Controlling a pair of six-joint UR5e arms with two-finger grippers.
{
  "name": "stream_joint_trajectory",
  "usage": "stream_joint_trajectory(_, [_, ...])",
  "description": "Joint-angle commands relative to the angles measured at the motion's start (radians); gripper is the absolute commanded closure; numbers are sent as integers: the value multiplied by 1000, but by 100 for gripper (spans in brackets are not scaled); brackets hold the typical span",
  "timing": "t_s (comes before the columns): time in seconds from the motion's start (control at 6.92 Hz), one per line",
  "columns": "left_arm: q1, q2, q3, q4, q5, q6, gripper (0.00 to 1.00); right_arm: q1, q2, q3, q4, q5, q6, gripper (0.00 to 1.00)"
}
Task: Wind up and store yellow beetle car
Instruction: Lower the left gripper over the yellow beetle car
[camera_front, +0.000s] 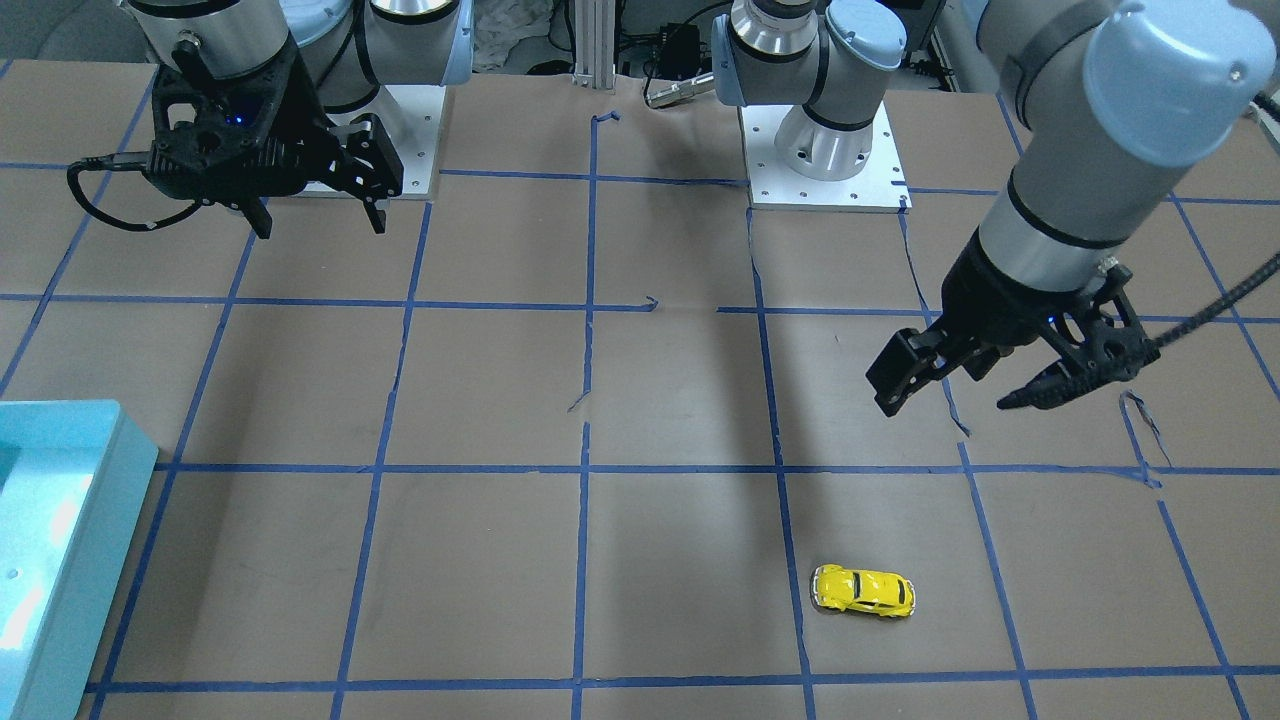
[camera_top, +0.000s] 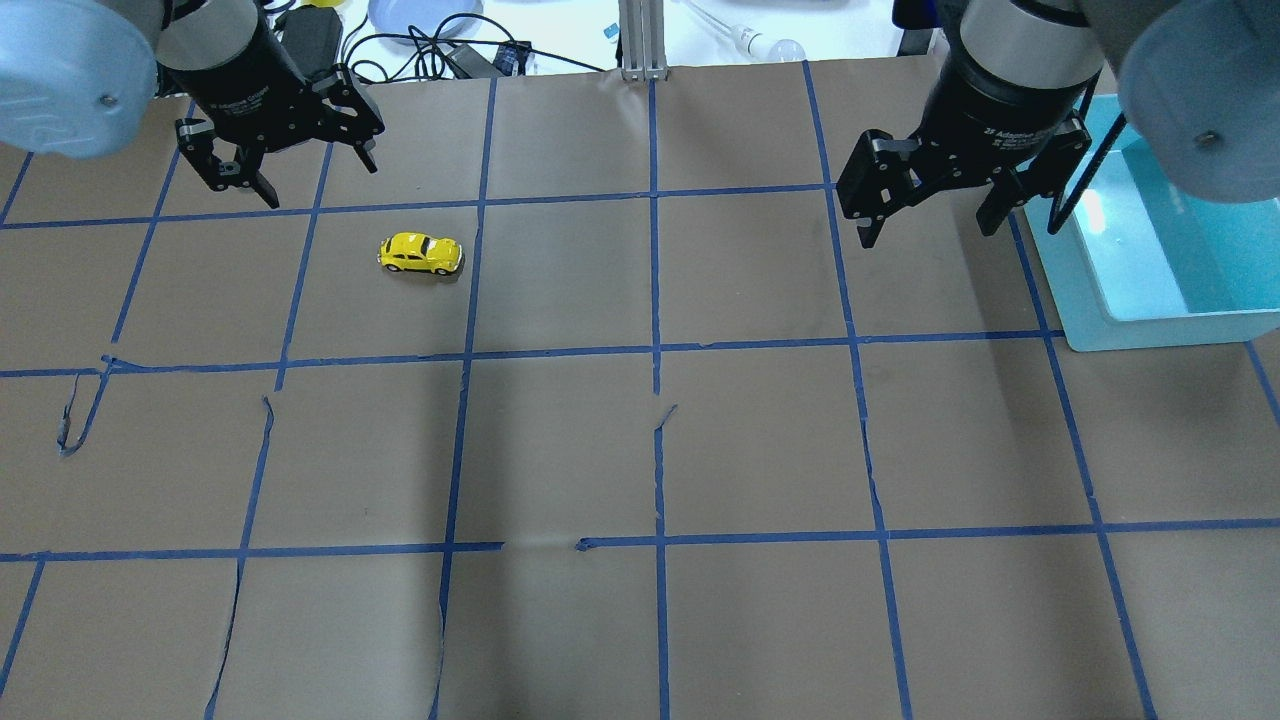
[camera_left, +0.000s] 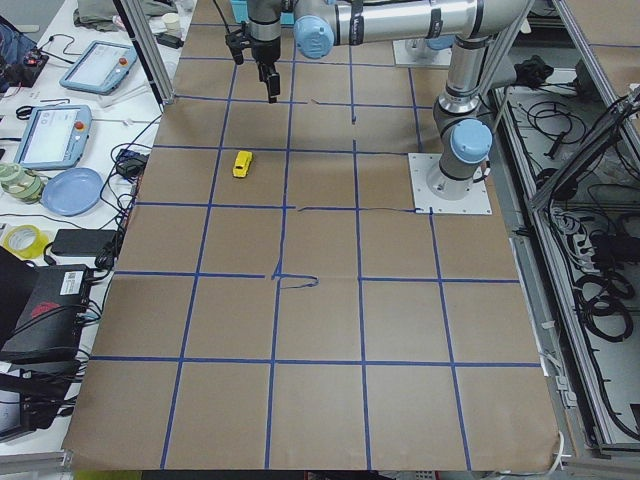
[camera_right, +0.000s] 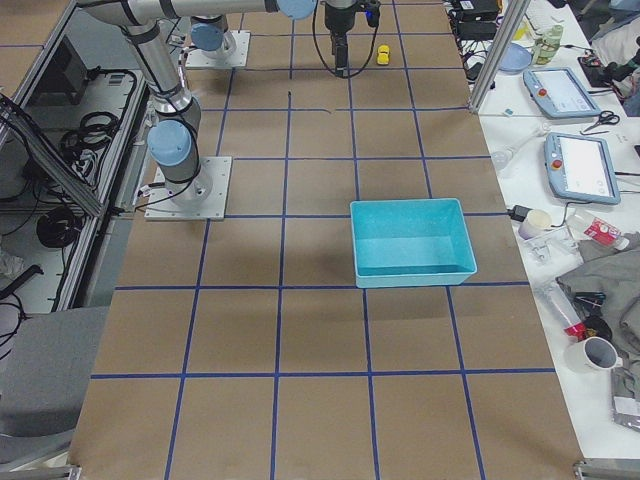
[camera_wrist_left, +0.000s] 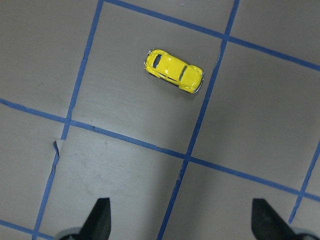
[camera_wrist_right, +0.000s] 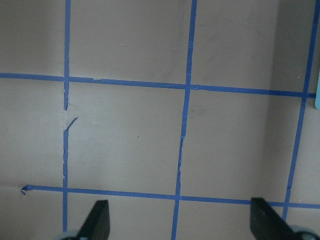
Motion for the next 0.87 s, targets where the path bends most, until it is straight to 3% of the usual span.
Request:
stream_joint_trajectory(0.0, [0, -79, -1, 119, 0, -213, 0, -1, 0, 0, 0, 1, 0, 0])
stream_joint_trajectory(0.29, [2, -125, -21, 188, 9, -278, 0, -1, 0, 0, 2, -1, 0, 0])
stream_joint_trajectory(0.72, [40, -225, -90, 355, 0, -600, 0, -2, 0, 0, 0, 1, 0, 0])
